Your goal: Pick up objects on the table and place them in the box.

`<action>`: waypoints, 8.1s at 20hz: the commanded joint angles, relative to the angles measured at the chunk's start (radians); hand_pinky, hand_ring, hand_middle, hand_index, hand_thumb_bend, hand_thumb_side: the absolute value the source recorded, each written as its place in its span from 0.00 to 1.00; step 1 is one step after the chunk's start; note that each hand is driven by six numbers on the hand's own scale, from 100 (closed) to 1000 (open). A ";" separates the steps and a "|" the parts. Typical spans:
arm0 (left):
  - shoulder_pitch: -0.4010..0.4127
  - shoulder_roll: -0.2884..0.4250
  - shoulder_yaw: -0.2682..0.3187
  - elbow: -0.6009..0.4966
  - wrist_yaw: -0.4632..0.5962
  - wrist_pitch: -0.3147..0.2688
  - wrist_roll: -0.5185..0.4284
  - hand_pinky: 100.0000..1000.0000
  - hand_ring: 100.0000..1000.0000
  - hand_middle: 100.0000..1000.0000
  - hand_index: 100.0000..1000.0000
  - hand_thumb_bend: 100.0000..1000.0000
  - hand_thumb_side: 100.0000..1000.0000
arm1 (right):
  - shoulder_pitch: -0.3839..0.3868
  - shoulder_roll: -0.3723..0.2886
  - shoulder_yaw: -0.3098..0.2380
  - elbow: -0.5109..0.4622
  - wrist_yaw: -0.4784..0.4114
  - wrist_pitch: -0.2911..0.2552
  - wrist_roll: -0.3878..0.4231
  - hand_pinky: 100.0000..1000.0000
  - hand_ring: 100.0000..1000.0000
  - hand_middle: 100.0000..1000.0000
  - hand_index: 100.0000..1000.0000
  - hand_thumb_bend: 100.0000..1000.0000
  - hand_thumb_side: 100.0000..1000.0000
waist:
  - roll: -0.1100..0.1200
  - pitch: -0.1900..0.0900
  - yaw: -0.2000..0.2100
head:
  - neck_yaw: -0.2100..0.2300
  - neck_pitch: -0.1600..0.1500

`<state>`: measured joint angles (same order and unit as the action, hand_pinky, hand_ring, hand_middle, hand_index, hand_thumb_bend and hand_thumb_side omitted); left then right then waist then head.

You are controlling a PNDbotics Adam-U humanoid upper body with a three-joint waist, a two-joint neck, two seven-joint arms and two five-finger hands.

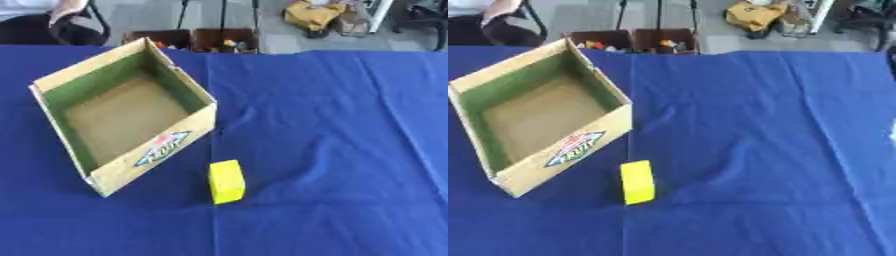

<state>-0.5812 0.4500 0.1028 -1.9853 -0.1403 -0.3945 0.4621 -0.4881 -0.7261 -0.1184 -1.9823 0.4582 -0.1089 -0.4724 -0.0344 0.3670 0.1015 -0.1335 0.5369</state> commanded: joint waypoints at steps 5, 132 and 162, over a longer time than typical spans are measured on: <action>-0.010 0.035 -0.002 -0.015 0.008 0.002 -0.012 0.70 0.88 0.86 0.92 0.00 0.93 | -0.135 -0.126 0.102 -0.018 0.021 0.168 0.297 0.78 0.83 0.84 0.87 0.13 0.83 | -0.022 -0.053 0.005 | -0.015 0.006; -0.009 0.014 -0.017 -0.015 0.028 0.020 -0.028 0.69 0.89 0.85 0.92 0.00 0.91 | -0.332 0.182 0.661 0.368 0.084 0.575 1.366 0.67 0.75 0.78 0.82 0.35 0.08 | -0.021 -0.027 0.053 | -0.045 -0.009; -0.010 0.025 -0.014 -0.015 0.027 0.023 -0.024 0.69 0.89 0.85 0.92 0.00 0.91 | -0.357 0.105 0.577 0.181 0.017 0.642 1.162 0.32 0.41 0.44 0.48 0.00 0.07 | -0.021 -0.040 0.035 | -0.041 -0.016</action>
<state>-0.5809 0.4489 0.0838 -1.9853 -0.1138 -0.3729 0.4370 -0.8261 -0.5861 0.4853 -1.7529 0.4898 0.5147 0.6880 -0.0498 0.3430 0.1362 -0.1771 0.5337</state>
